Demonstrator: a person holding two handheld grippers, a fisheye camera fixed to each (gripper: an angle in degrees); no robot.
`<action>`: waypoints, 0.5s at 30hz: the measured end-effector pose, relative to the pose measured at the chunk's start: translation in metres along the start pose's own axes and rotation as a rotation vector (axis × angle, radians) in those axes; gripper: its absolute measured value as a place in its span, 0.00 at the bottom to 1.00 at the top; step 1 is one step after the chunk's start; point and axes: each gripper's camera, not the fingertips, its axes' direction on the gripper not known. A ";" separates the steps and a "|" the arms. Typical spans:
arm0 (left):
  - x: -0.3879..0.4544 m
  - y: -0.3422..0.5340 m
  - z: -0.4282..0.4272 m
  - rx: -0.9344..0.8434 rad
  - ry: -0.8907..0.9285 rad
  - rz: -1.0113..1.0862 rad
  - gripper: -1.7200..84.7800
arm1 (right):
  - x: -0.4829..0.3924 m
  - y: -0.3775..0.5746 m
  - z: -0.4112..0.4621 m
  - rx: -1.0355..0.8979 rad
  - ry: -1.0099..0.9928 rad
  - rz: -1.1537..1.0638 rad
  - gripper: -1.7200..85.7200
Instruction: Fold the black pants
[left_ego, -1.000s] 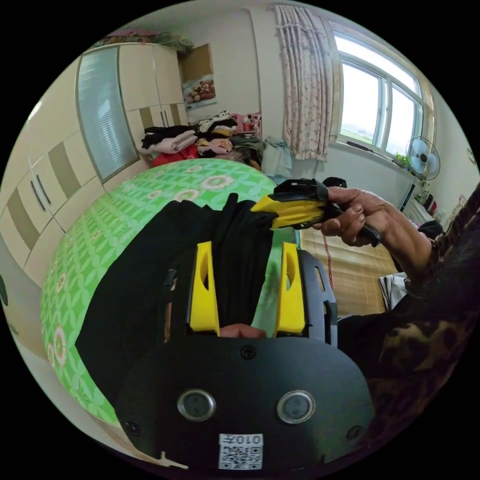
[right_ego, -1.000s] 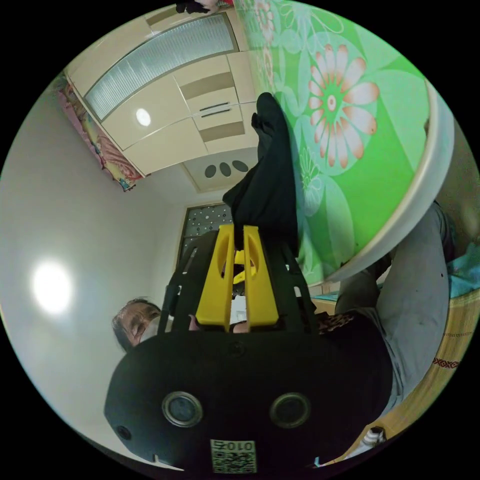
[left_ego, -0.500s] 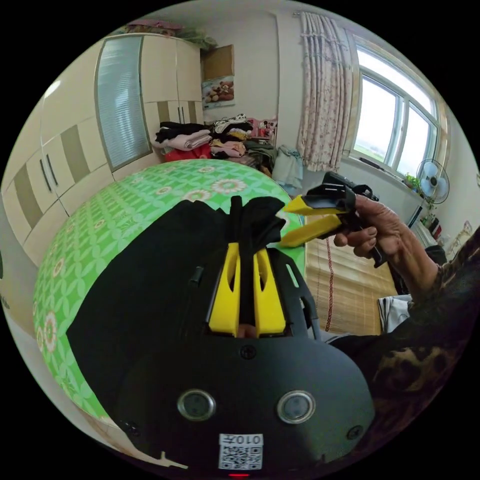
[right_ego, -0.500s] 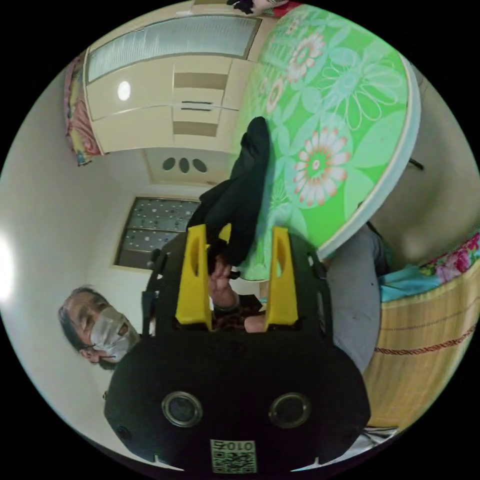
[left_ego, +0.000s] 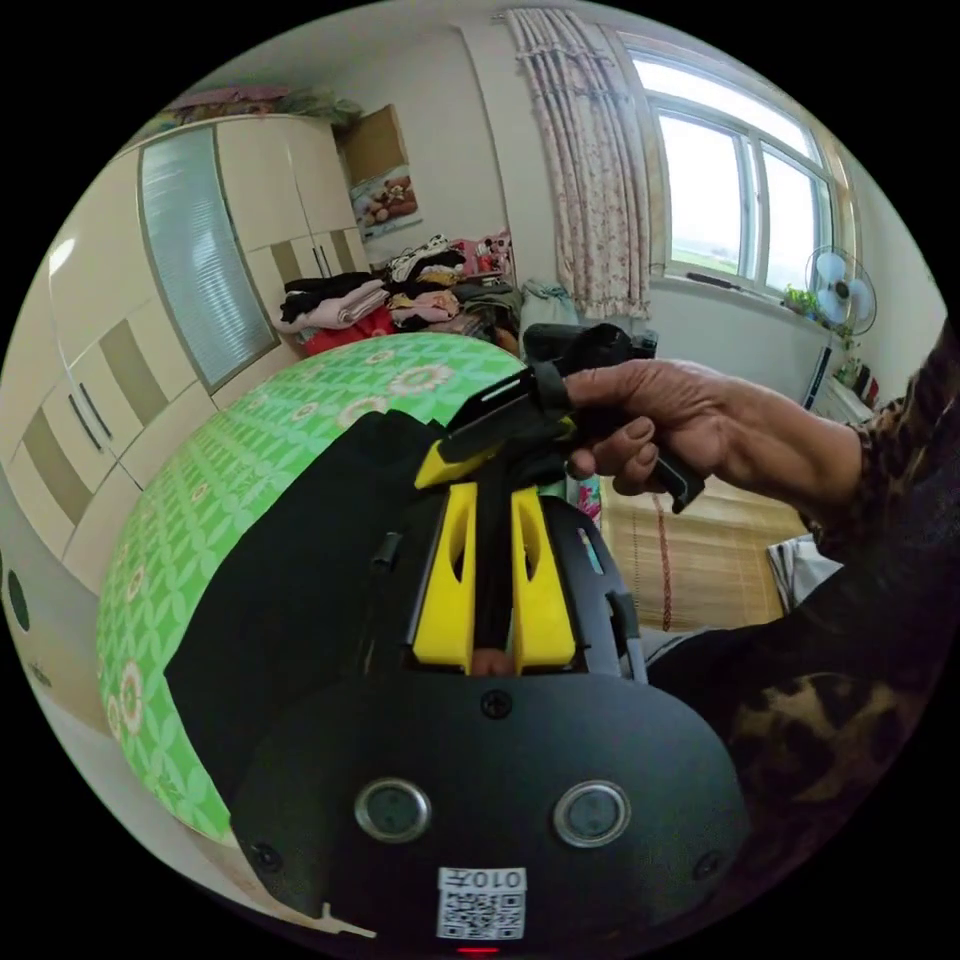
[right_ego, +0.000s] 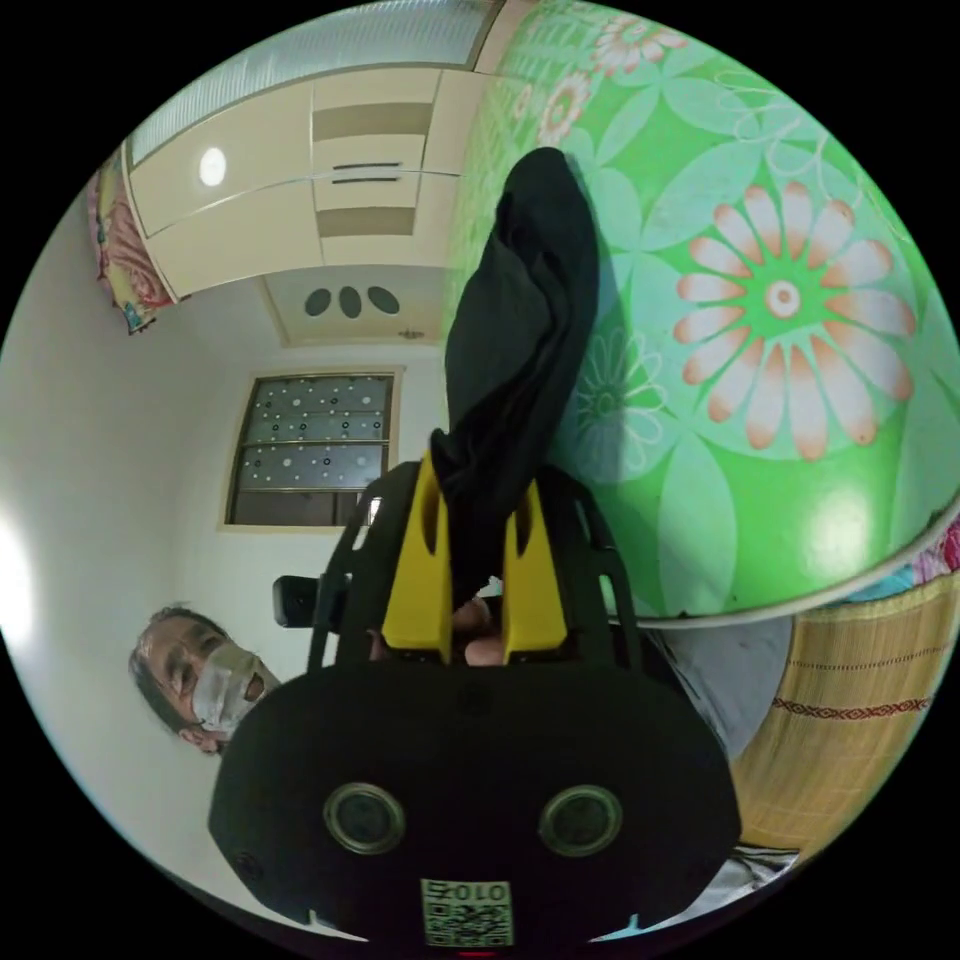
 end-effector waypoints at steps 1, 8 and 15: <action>-0.013 0.005 -0.012 0.020 0.048 -0.049 0.08 | -0.001 0.002 -0.002 0.008 -0.016 -0.005 0.10; -0.144 0.062 -0.105 0.090 0.086 -0.432 0.13 | -0.004 0.017 -0.009 -0.041 0.088 -0.044 0.09; -0.339 0.125 -0.137 0.038 0.269 -0.848 0.19 | 0.013 0.031 -0.027 -0.016 0.076 -0.056 0.09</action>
